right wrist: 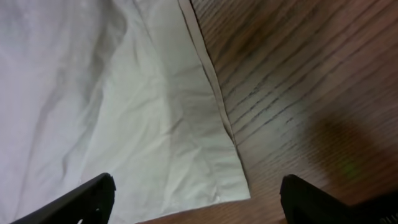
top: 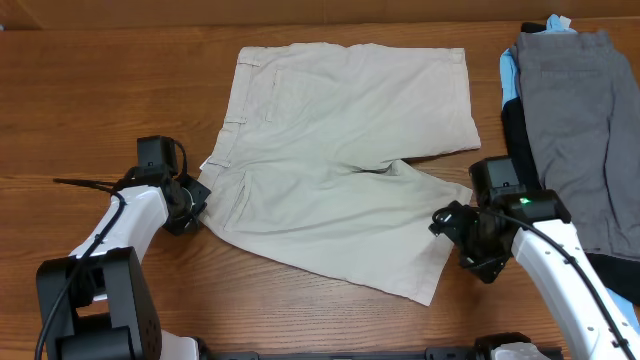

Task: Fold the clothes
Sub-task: 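Grasp the waistband left corner with left gripper and right leg hem with right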

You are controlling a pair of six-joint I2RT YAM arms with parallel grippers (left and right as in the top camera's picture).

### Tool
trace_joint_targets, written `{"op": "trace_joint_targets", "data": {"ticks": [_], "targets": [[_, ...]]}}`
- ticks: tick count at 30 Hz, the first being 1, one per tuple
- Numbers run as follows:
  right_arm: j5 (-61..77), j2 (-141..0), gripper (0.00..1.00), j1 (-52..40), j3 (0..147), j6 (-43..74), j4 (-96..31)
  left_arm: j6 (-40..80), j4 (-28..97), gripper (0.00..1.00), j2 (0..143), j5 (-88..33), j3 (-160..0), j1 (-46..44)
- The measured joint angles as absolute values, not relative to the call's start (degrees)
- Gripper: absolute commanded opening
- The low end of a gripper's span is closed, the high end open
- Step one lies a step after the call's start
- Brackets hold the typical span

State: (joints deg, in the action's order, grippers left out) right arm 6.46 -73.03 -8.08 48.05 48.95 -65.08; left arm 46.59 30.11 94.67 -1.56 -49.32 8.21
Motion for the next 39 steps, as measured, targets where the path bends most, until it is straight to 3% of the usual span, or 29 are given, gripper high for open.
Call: {"op": "trace_joint_targets", "data": {"ticks": [17,26,30,33,38,39], "targets": [[5.0,-73.2,0.67,-28.0,39.0,68.4,-59.9,50.1,30.0,0.04,94.7,-1.6,-49.2,8.2],[2.8,-78.3,0.66,-32.7,39.0,73.5,-59.3,50.7,30.6,0.04,94.7,-1.6,-49.2,8.2],[2.5,-81.9,0.61,-33.0,39.0,74.2,-57.7,50.7,31.6,0.04,94.6,-1.6,-49.2,8.2],[2.5,-84.5,0.49,-33.1,39.0,74.6,-56.6,50.7,32.1,0.04,94.6,-1.6,-49.2,8.2],[2.9,-85.8,0.05,-33.6,39.4,74.8,-55.6,50.7,32.6,0.04,94.6,-1.6,-49.3,8.2],[2.8,-85.9,0.04,-33.8,39.4,74.7,-56.1,50.7,32.8,0.04,94.6,-1.6,-49.3,8.2]]}}
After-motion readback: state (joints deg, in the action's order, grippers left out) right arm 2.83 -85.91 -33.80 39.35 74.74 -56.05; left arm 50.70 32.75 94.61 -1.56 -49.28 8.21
